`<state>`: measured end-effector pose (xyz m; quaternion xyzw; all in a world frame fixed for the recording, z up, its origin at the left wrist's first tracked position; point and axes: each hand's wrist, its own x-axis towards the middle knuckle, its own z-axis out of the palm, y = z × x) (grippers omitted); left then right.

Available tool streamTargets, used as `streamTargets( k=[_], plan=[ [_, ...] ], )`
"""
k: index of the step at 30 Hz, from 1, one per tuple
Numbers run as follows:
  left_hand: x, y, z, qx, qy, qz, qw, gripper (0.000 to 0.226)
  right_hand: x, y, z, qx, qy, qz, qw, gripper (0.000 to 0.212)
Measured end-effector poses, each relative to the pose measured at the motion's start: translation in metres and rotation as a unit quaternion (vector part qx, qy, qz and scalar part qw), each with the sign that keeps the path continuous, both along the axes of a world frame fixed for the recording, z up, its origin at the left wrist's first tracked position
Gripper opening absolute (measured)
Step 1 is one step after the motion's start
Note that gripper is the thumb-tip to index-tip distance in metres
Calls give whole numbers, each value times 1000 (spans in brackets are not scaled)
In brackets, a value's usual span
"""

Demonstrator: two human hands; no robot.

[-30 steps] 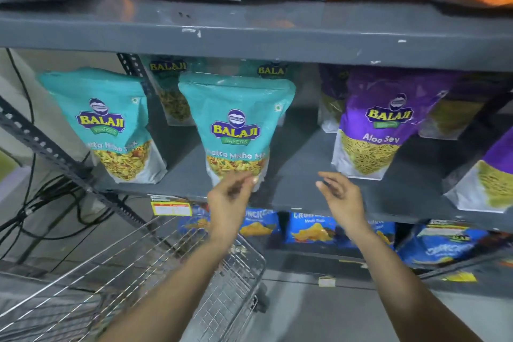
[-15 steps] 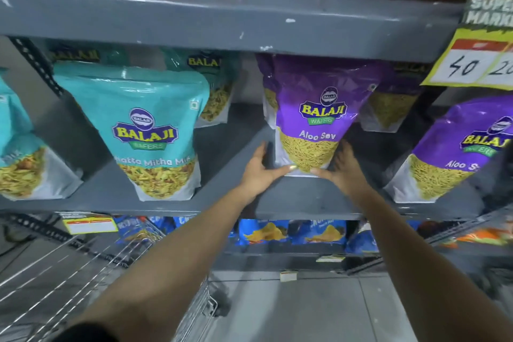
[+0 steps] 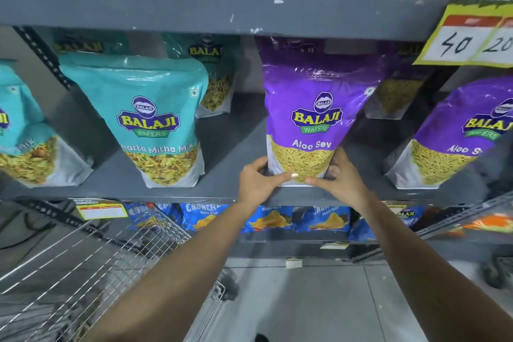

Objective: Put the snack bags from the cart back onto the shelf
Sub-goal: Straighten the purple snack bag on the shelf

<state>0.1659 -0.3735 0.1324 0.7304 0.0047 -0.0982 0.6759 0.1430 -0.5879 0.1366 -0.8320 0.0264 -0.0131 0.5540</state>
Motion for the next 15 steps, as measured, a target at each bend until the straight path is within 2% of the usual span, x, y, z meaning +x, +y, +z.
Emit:
streamTargets(
  k=[15],
  plan=[
    [-6, 2, -9, 9, -20, 11, 1000, 51, -10, 5, 6, -50, -1, -2, 999, 87]
  ],
)
